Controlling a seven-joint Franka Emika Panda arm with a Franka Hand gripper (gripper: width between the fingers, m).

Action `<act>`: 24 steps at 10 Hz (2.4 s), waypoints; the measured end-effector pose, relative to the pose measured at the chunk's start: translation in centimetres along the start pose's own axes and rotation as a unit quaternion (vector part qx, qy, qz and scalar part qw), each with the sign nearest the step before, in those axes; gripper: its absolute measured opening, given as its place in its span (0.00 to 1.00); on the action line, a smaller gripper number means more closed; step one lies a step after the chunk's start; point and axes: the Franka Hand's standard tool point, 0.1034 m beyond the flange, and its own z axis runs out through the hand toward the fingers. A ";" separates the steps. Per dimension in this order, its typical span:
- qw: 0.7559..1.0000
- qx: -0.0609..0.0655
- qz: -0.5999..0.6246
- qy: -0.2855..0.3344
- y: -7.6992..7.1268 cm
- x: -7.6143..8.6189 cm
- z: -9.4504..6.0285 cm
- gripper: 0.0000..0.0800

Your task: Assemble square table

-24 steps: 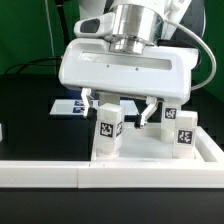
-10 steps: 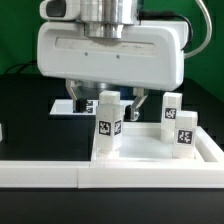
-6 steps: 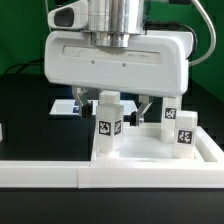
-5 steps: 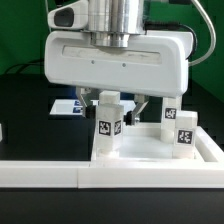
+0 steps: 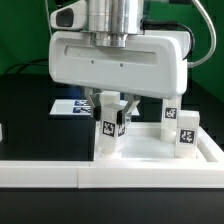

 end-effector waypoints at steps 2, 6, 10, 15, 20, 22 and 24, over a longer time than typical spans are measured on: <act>0.998 0.000 0.059 -0.001 0.0 0.0 0.1 0.36; 0.932 0.016 0.360 -0.022 0.5 0.2 0.4 0.36; 0.879 0.034 0.473 -0.043 0.7 -0.3 0.4 0.37; 0.987 0.056 0.150 -0.023 -0.3 -1.4 -0.7 0.80; 0.983 0.046 -0.179 -0.016 -0.7 -1.4 -0.1 0.81; 0.964 0.036 -0.260 -0.031 -1.2 -2.0 0.8 0.81; 0.970 0.034 -0.238 -0.031 -1.0 -1.8 0.8 0.81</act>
Offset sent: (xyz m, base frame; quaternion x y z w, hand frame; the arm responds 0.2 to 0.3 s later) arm 0.0121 -0.0027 -0.0138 0.0146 -0.0252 0.2723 0.9618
